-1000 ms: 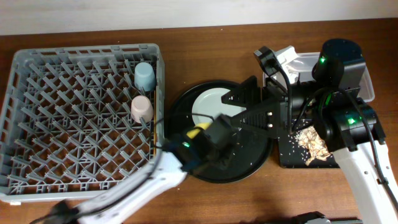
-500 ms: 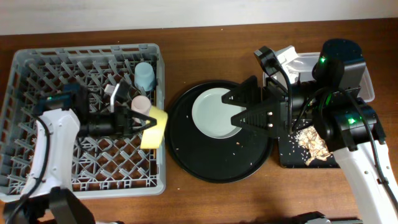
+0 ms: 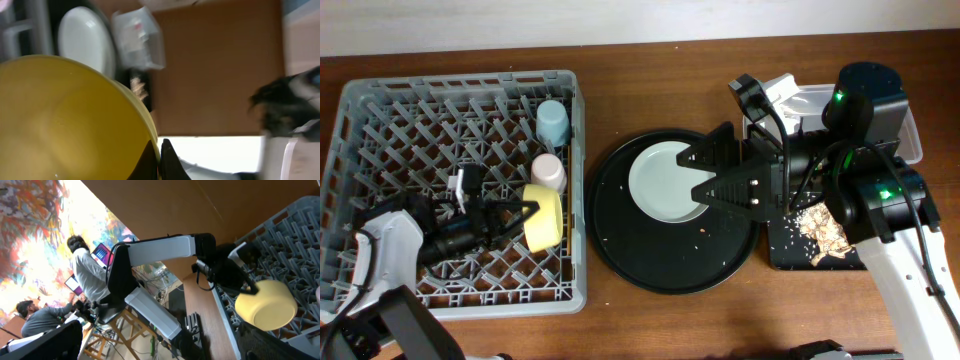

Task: Sort waste into correct bins and load items into the dishwasher rack
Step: 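Place the yellow bowl in the rack with the left gripper, then grasp the white plate edge with the left gripper, then stand the white plate upright in the rack with the left gripper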

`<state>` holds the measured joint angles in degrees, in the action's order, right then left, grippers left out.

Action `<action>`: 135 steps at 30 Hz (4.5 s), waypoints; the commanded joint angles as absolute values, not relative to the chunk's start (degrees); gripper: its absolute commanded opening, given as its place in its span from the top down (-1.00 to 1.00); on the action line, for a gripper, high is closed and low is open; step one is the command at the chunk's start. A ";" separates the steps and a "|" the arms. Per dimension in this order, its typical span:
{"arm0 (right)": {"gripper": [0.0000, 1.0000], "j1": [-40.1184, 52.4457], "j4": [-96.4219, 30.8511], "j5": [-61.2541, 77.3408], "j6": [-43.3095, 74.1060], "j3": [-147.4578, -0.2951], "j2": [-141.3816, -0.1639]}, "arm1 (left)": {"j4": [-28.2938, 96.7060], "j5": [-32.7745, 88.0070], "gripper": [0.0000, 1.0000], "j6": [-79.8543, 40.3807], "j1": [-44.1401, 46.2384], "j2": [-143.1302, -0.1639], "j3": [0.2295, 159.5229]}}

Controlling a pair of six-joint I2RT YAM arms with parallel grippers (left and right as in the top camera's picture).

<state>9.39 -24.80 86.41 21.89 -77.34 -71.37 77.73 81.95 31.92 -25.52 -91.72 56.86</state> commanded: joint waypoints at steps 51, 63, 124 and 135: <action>-0.97 -31.03 -18.63 83.46 30.26 -77.03 -71.81 | 49.43 12.60 -0.98 -12.62 35.18 -87.29 78.89; -0.97 -43.94 -18.59 84.23 30.30 -77.03 -71.85 | 38.17 0.43 -0.29 -20.34 37.43 -104.01 78.89; -0.97 -43.90 -18.59 84.23 30.30 -77.03 -71.85 | 0.25 83.88 0.99 -34.92 -26.37 -105.32 78.91; -0.97 -43.90 -18.59 84.23 30.30 -77.03 -71.85 | 17.65 74.02 0.99 -22.13 -26.92 -105.32 78.89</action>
